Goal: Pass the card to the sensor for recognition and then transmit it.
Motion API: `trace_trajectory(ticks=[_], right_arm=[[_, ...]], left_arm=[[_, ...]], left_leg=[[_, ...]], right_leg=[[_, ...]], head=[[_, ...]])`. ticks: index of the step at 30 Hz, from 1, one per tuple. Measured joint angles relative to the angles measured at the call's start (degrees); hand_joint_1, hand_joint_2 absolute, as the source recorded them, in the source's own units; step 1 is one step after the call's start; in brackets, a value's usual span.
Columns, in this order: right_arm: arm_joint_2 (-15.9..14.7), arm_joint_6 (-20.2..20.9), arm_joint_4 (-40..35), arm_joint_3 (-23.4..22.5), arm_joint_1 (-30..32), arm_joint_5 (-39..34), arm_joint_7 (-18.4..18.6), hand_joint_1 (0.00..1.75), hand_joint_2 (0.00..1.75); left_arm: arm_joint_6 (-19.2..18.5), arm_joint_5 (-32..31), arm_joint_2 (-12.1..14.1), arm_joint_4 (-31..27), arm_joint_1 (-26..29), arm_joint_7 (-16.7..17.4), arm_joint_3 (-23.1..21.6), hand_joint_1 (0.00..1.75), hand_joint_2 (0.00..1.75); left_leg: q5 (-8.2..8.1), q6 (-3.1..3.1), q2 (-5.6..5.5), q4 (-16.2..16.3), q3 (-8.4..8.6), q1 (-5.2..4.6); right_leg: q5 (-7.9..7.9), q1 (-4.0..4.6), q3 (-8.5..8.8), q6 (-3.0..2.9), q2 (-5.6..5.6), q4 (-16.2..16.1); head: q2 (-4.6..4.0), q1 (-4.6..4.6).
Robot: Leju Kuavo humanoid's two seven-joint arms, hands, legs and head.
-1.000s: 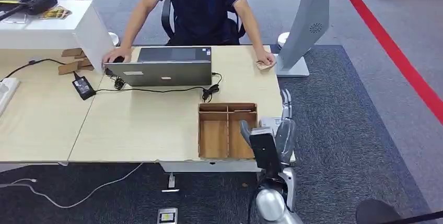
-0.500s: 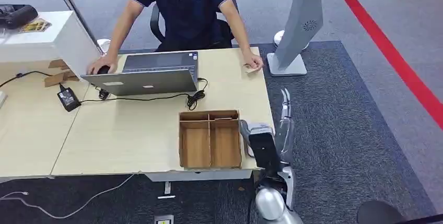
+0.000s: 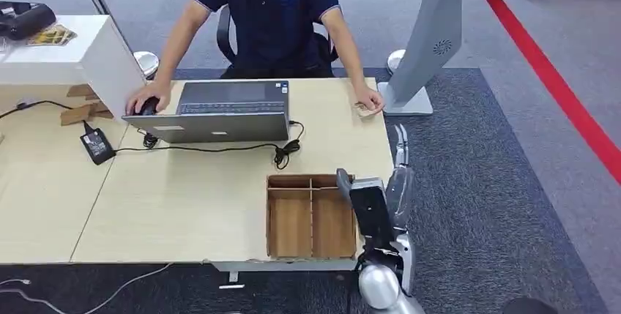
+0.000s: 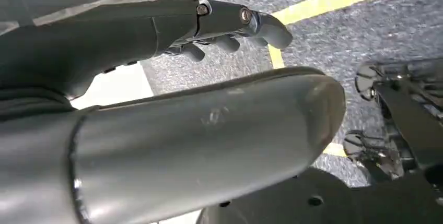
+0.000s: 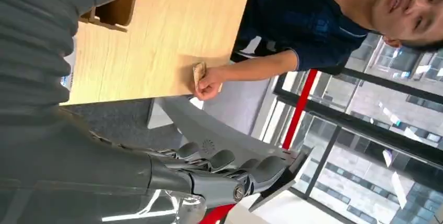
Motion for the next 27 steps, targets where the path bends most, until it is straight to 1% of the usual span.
trace_trajectory(ticks=[1, 2, 3, 4, 5, 6, 7, 8, 9, 11, 12, 14, 15, 21, 27], right_arm=[[-0.04, 0.0, 0.0, 0.0, -0.01, -0.02, 0.0, 0.0, 1.75], [-0.04, 0.0, 0.0, 0.0, -0.04, -0.02, -0.02, 0.0, 1.75], [-0.04, 0.0, 0.0, 0.0, -0.05, 0.0, -0.02, 0.0, 1.75], [-0.07, 0.0, 0.02, -0.02, -0.07, 0.0, 0.0, 0.0, 1.75], [-0.09, 0.0, 0.02, 0.0, -0.16, -0.02, 0.0, 0.0, 1.75], [-0.02, 0.02, 0.0, 0.0, -0.07, -0.07, 0.0, 0.0, 1.75], [-0.04, 0.0, 0.0, -0.04, 0.02, -0.09, 0.0, 0.0, 1.75], [0.0, 0.02, 0.0, 0.02, 0.02, -0.07, 0.0, 0.0, 1.75], [0.02, 0.0, 0.0, 0.02, -0.08, -0.07, 0.0, 0.0, 1.75], [0.09, 0.0, 0.0, 0.0, -0.13, -0.09, -0.02, 0.0, 1.75], [0.13, 0.0, 0.0, 0.0, -0.13, -0.09, -0.02, 0.0, 1.75], [0.13, 0.0, 0.0, 0.0, -0.13, -0.17, -0.02, 0.0, 1.75], [0.13, 0.0, 0.0, 0.0, -0.13, -0.22, -0.02, 0.0, 1.75], [0.15, 0.02, 0.0, 0.0, -0.13, -0.57, -0.28, 0.0, 1.75], [0.15, 0.02, 0.0, 0.0, -0.13, -0.53, -0.31, 0.0, 1.75]], left_arm=[[0.0, 0.0, 0.0, 0.0, 0.08, 0.02, 0.0, 0.0, 0.0], [0.0, 0.0, 0.0, 0.0, 0.06, 0.02, 0.0, 0.0, 0.0], [0.0, 0.02, 0.0, 0.0, 0.01, 0.02, 0.0, 0.0, 0.0], [0.0, 0.02, 0.0, 0.02, 0.06, 0.02, 0.0, 0.0, 0.0], [0.0, 0.02, 0.0, 0.0, -0.1, 0.0, 0.0, 0.0, 0.0], [0.0, 0.02, 0.0, 0.0, -0.26, -0.04, 0.02, 0.0, 0.0], [0.0, -0.02, -0.04, 0.0, -0.14, 0.02, 0.0, 0.0, 0.0], [0.0, 0.02, 0.04, 0.0, -0.02, 0.0, 0.0, 0.0, 0.0], [0.0, 0.02, 0.04, 0.0, -0.05, 0.0, 0.0, 0.0, 0.0], [0.0, 0.0, 0.04, 0.0, -0.28, 0.0, 0.0, 0.0, 0.0], [0.0, 0.0, 0.04, 0.0, -0.32, 0.0, 0.0, 0.0, 0.0], [0.0, 0.0, 0.04, 0.0, -0.3, -0.02, 0.0, 0.0, 0.0], [0.0, 0.0, 0.04, 0.0, -0.29, -0.02, 0.0, 0.0, 0.0], [0.0, 0.0, 0.07, 0.0, -0.28, -0.02, 0.0, 0.0, 0.0], [0.0, 0.02, 0.07, 0.0, -0.27, -0.02, 0.0, 0.0, 0.0]], left_leg=[[-0.36, -0.05, 0.0, 0.0, 0.6, 0.01], [-0.76, -0.19, -0.04, 0.01, 1.28, 0.01], [-1.22, -0.36, -0.07, 0.01, 1.98, 0.01], [-1.59, -0.69, -0.09, -0.04, 2.13, -0.02], [-1.75, -0.99, -0.22, 0.32, 2.07, -0.15], [-2.0, -1.47, -0.14, 0.32, 1.78, -0.18], [-2.04, -1.89, -0.1, 0.73, 2.19, -0.24], [-2.74, -1.36, -0.05, 0.73, 2.25, -0.28], [-2.62, -0.8, 0.01, 0.63, 2.35, -0.21], [-2.64, -0.81, 0.02, 0.31, 2.69, -0.15], [-2.63, -0.82, 0.02, 0.06, 2.79, -0.15], [-2.66, -0.92, 0.03, -0.25, 2.94, -0.16], [-2.69, -1.25, 0.04, -0.38, 3.01, -0.14], [-2.61, -2.11, 0.03, -0.69, 3.1, -0.11], [-2.58, -2.16, 0.04, -0.7, 3.15, -0.17]], right_leg=[[2.65, -0.02, 0.49, -0.12, 0.0, -2.92], [6.39, -0.01, 1.91, -0.32, 0.0, -7.74], [10.38, -0.01, 3.73, -0.55, 0.0, -13.31], [11.4, 0.11, 4.62, -0.93, 0.02, -16.17], [8.91, 0.41, 4.16, -1.28, -0.06, -17.16], [10.41, 0.3, 4.19, -1.84, -0.07, -16.75], [10.54, 0.37, 4.21, -2.14, 0.02, -16.93], [10.98, 0.28, 4.56, -1.74, 0.07, -16.87], [10.77, 0.42, 4.69, -1.69, 0.17, -16.78], [10.47, 0.54, 4.76, -2.11, 0.17, -16.81], [10.39, 0.54, 4.8, -2.23, 0.16, -16.81], [10.24, 0.56, 4.83, -2.46, 0.16, -16.81], [10.2, 0.59, 4.85, -2.52, 0.16, -16.8], [10.13, 0.61, 4.87, -2.64, 0.14, -16.79], [10.2, 0.56, 5.05, -2.55, 0.11, -16.88]], head=[[0.0, 0.02], [0.0, 0.0], [0.0, 0.02], [0.0, -0.02], [-0.02, -0.24], [0.02, -0.06], [0.0, -0.11], [0.0, -0.09], [0.0, -0.42], [0.0, -0.42], [0.0, -0.42], [0.0, -0.41], [0.0, -0.42], [0.0, -0.39], [0.0, -0.37]])
